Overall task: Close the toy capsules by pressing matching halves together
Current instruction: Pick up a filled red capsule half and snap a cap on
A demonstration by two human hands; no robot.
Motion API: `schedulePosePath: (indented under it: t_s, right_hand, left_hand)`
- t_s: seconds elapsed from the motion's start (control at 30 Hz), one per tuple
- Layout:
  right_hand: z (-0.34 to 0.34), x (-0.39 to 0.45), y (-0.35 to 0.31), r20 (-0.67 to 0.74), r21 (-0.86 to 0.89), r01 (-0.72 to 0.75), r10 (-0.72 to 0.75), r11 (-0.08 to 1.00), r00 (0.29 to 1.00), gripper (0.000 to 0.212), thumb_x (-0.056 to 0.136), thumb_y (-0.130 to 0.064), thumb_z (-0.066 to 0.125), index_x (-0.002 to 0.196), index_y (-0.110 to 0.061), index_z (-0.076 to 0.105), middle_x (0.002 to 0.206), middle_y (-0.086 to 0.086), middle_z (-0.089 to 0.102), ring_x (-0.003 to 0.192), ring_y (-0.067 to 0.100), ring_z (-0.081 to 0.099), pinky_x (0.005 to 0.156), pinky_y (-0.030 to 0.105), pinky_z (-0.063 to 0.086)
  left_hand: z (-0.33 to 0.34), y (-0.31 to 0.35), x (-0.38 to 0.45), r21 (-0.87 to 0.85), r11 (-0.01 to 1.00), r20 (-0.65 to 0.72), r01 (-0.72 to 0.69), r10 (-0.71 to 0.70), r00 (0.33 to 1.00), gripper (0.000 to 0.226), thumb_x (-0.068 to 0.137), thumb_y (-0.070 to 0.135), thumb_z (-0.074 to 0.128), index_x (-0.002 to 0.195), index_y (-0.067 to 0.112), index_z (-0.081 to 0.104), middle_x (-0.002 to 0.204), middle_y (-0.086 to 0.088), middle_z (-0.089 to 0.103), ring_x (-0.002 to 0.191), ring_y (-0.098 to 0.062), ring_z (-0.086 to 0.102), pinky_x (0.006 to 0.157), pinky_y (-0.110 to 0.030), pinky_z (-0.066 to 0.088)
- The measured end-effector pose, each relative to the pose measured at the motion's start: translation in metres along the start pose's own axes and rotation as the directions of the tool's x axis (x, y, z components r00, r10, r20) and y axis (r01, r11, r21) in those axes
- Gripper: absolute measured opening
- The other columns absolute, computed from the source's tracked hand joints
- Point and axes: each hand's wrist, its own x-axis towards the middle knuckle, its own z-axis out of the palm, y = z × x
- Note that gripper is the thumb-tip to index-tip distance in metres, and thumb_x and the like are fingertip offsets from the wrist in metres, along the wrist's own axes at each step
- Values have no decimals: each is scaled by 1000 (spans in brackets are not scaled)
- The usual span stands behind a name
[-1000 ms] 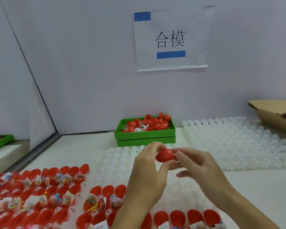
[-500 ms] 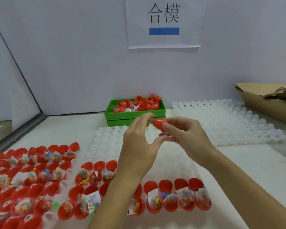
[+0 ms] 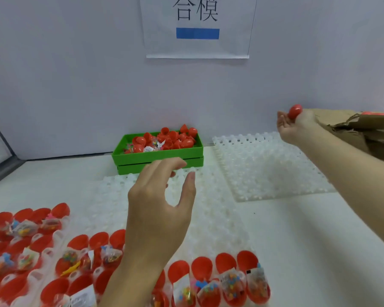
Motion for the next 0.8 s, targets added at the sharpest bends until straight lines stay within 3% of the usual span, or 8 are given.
schedulePosePath:
  t_s: [0.13, 0.2, 0.27, 0.33, 0.43, 0.57, 0.7, 0.8]
  right_hand:
    - [1, 29, -36, -42, 195, 59, -51, 979, 998, 32, 101, -20, 27, 80, -5, 45, 89, 11, 59, 73, 23, 63, 49, 21, 44]
    - [0, 37, -47, -17, 265, 88, -86, 960, 996, 37, 104, -25, 23, 99, -3, 51, 95, 12, 56, 78, 24, 61, 50, 23, 45]
    - [-7, 44, -54, 1, 290, 74, -78, 954, 997, 58, 105, -41, 13, 134, 0, 41, 117, 18, 55, 85, 28, 61, 68, 26, 54]
    - [-16, 43, -55, 51, 279, 7, -22, 960, 998, 69, 102, -53, 7, 137, 1, 33, 125, 23, 54, 96, 33, 62, 90, 34, 55]
    - [-22, 27, -46, 115, 106, -90, 78, 990, 990, 60, 105, -44, 18, 125, 8, 41, 112, 22, 61, 101, 31, 65, 81, 36, 58]
    - [-13, -3, -13, 255, -347, -8, 103, 938, 961, 30, 101, -18, 38, 115, -3, 60, 110, 8, 64, 92, 18, 65, 68, 27, 53]
    - [-3, -37, 19, 463, -593, 99, 238, 799, 854, 26, 96, -19, 49, 98, -14, 74, 78, -1, 72, 63, 14, 71, 53, 22, 56]
    - [22, -66, 47, 503, -722, 217, 283, 657, 816, 26, 98, -20, 45, 103, -18, 71, 67, 0, 71, 52, 14, 70, 43, 23, 54]
  left_hand:
    - [1, -3, -1, -3, 1000, -5, -4, 4, 1000, 14, 91, 35, 55, 103, 29, 60, 95, 24, 57, 91, 4, 55, 77, -5, 43]
    - [3, -3, 1, 13, 1000, -2, -18, 18, 1000, 15, 90, 38, 49, 103, 34, 56, 96, 28, 55, 95, 7, 54, 79, -2, 41]
    - [5, -4, 1, 20, 1000, 3, -21, 21, 1000, 15, 89, 38, 48, 102, 35, 56, 94, 28, 55, 94, 8, 54, 78, -1, 41]
    - [6, -4, 1, 3, 1000, 12, -25, 25, 1000, 16, 89, 37, 48, 100, 33, 60, 91, 26, 57, 89, 6, 56, 75, -2, 42]
    - [7, -3, 1, -10, 999, 44, -44, 45, 998, 19, 90, 33, 49, 98, 26, 65, 88, 21, 61, 84, 3, 58, 72, -4, 44]
    - [6, 0, 1, 7, 1000, 124, -21, 20, 992, 19, 92, 30, 49, 98, 24, 66, 87, 19, 62, 83, 2, 57, 72, -6, 43]
    - [-2, 5, 9, -94, 953, 244, 287, -257, 935, 14, 91, 25, 54, 92, 27, 68, 83, 17, 67, 82, 1, 61, 68, -10, 46]
    - [-16, 0, 21, -367, 662, 339, 654, -559, 757, 19, 93, 15, 55, 84, 23, 70, 78, 7, 73, 72, -4, 67, 62, -18, 52]
